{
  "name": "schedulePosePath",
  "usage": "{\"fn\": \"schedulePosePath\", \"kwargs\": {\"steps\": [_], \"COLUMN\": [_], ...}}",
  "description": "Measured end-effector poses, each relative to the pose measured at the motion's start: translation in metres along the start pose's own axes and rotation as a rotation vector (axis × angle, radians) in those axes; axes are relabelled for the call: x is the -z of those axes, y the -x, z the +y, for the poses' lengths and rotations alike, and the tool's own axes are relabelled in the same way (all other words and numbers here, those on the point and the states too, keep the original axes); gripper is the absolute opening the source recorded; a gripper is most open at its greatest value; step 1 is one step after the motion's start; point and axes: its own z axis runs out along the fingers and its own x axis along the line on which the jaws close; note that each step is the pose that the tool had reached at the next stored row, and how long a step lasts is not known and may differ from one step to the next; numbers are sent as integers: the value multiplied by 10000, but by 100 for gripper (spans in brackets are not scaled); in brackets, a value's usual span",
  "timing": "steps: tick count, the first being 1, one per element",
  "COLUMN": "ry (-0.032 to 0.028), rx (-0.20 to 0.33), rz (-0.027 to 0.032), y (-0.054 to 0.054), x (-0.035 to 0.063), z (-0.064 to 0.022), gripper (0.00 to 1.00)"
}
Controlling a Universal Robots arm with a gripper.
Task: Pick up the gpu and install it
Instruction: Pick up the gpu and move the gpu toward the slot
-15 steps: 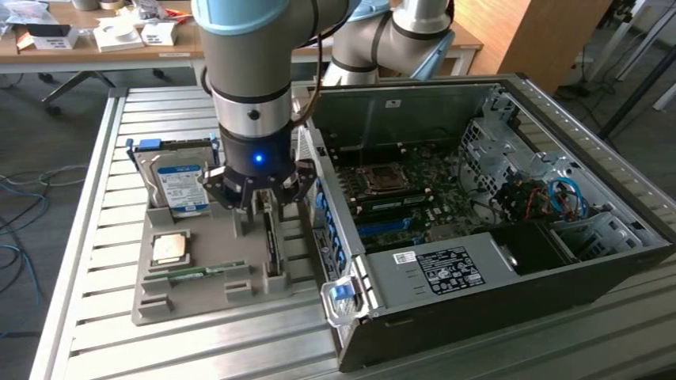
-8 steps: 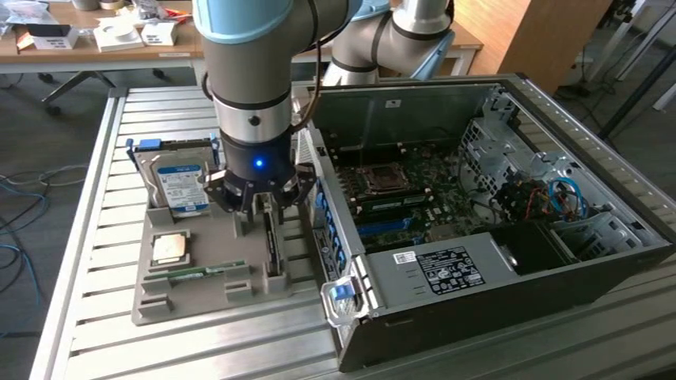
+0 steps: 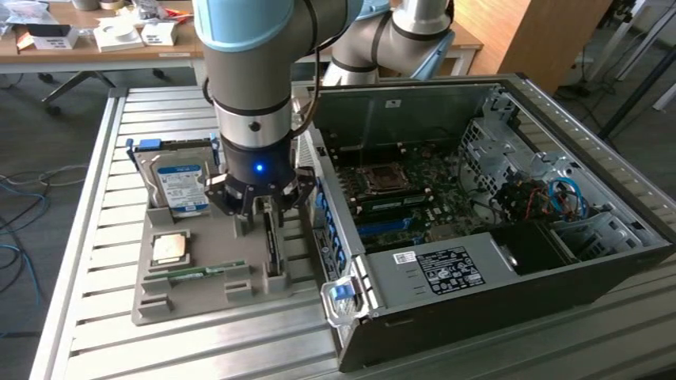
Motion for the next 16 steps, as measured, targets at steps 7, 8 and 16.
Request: {"fn": "schedulePosePath", "kwargs": {"steps": [7,8,16], "ry": [1,0,-1], "rx": [0,-1,-1], "rz": [0,1,1], "y": [0,0,16], "x": [-12,-12,-16], "z": [0,0,0], "gripper": [47,47,47]}}
